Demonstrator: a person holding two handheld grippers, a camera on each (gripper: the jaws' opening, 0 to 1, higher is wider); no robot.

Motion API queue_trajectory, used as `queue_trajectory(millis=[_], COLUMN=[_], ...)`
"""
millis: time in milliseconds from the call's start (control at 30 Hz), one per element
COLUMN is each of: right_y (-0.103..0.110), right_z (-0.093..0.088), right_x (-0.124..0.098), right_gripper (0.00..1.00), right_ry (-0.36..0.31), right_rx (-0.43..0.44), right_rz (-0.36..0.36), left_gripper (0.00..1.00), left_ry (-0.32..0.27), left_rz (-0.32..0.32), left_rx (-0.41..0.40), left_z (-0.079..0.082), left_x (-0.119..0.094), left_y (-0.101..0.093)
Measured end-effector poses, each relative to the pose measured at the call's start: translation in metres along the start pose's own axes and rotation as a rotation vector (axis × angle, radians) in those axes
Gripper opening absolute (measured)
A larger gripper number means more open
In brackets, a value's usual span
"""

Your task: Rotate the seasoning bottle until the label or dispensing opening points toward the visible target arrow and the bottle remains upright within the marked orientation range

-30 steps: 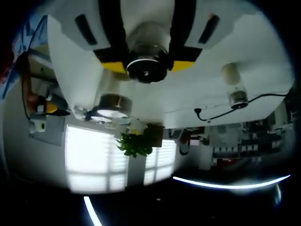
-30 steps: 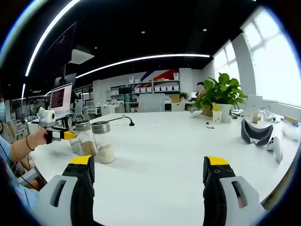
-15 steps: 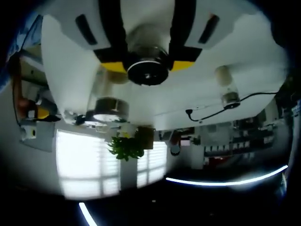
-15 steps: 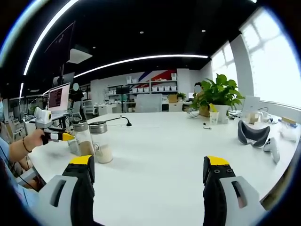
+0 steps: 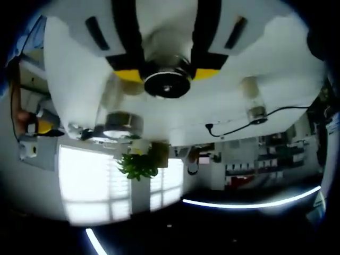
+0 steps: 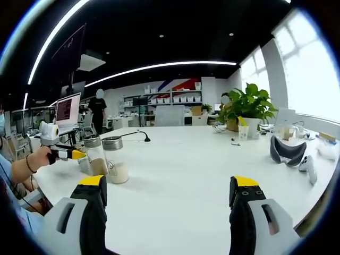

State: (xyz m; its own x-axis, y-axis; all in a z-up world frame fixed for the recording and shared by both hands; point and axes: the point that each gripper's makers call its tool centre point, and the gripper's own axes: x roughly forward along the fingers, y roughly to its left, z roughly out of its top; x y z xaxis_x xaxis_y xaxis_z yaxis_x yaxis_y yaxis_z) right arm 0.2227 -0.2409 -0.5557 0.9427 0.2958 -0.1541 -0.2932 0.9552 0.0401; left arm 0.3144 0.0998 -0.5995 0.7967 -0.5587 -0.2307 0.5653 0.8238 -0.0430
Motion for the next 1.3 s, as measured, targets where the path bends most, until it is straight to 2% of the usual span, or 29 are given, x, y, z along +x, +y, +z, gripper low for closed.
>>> queue_trajectory(millis=[167, 200, 400, 567, 1033, 1100, 1200, 1300], right_y=[0.001, 0.001, 0.002, 0.003, 0.005, 0.007, 0.008, 0.007], right_z=[0.001, 0.001, -0.001, 0.000, 0.000, 0.000, 0.000, -0.001], right_x=[0.000, -0.001, 0.000, 0.000, 0.001, 0.001, 0.001, 0.002], right_gripper=[0.99, 0.99, 0.99, 0.99, 0.99, 0.99, 0.99, 0.99], right_ry=[-0.005, -0.005, 0.000, -0.001, -0.002, 0.002, 0.003, 0.017], right_rx=[-0.003, -0.002, -0.001, -0.002, -0.005, -0.013, -0.021, -0.059], right_rz=[0.005, 0.005, 0.012, 0.013, 0.026, 0.031, 0.030, 0.009], left_gripper=[0.37, 0.38, 0.51, 0.52, 0.62, 0.61, 0.63, 0.64], left_ry=[-0.022, -0.046, -0.059, -0.081, -0.177, -0.226, -0.211, -0.227], left_rz=[-0.004, -0.005, 0.015, 0.025, 0.052, 0.060, 0.065, 0.074], left_rx=[-0.027, -0.033, -0.024, -0.006, 0.020, -0.010, -0.001, 0.000], left_z=[0.001, 0.005, 0.011, 0.016, 0.048, 0.053, 0.048, 0.050], left_x=[-0.002, -0.003, -0.010, -0.021, -0.075, -0.085, -0.096, -0.109], left_y=[0.002, 0.002, 0.006, 0.005, 0.006, 0.008, 0.010, 0.011])
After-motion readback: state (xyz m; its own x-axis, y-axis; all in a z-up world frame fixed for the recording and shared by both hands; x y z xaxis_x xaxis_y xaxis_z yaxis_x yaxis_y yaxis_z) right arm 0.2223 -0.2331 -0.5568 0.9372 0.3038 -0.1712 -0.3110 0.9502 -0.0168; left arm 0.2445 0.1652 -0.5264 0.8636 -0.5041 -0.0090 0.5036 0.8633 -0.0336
